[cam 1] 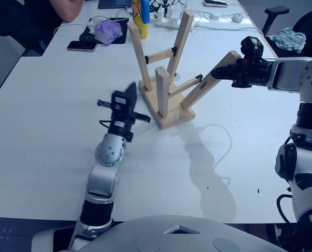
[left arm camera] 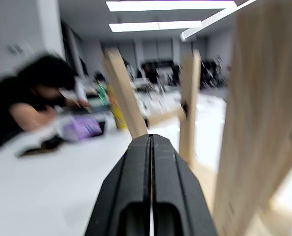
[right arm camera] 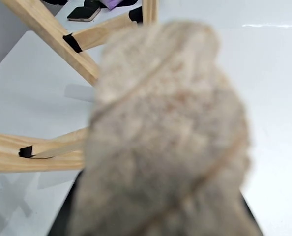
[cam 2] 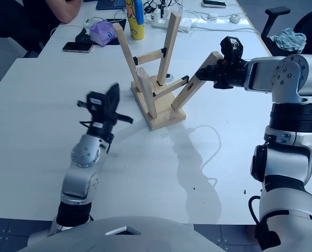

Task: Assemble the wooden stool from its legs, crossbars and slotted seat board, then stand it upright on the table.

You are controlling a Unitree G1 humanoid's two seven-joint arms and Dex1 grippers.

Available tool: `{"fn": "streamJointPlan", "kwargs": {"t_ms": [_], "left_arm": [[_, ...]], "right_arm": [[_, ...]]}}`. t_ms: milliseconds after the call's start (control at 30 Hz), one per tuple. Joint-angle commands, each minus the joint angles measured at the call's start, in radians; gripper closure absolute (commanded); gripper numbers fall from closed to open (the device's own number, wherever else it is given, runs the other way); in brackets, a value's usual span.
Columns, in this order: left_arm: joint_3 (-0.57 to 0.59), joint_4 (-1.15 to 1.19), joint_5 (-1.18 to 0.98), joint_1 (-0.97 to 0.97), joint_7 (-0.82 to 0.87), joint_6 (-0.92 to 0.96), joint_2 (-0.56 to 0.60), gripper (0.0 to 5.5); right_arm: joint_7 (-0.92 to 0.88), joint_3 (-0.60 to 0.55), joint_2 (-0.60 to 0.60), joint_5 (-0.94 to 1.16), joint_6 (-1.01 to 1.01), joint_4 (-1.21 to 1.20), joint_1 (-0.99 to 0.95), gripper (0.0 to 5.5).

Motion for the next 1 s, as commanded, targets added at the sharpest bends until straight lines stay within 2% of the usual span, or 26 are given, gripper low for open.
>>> {"fn": "streamJointPlan", "kwargs": {"t_ms": [33, 167, 233, 367, 600, 1000], "left_arm": [[-0.061, -0.201, 0.023, -0.111, -0.035, 0.034, -0.014, 5.5], [-0.143, -0.229, -0.015, -0.164, -0.083, 0.209, -0.035, 5.5], [-0.119, -0.207, -0.074, -0.174, -0.071, 0.336, -0.085, 5.5], [-0.028, -0.18, -0.16, -0.209, -0.04, 0.469, -0.147, 5.5], [0.104, -0.142, -0.346, -0.261, -0.027, 0.536, -0.174, 5.5], [0.084, -0.08, -0.476, -0.309, -0.032, 0.609, -0.128, 5.5]], "right_arm": [[-0.065, 0.097, 0.012, -0.087, 0.108, 0.021, 0.221, 4.46], [-0.075, 0.078, 0.021, -0.084, 0.122, -0.032, 0.251, 4.46], [-0.081, 0.063, 0.032, -0.081, 0.137, -0.056, 0.263, 4.46], [-0.087, 0.052, 0.047, -0.082, 0.144, -0.08, 0.273, 4.46], [-0.098, 0.037, 0.069, -0.086, 0.152, -0.1, 0.282, 4.46], [-0.113, 0.011, 0.1, -0.094, 0.16, -0.132, 0.302, 4.46]]}}
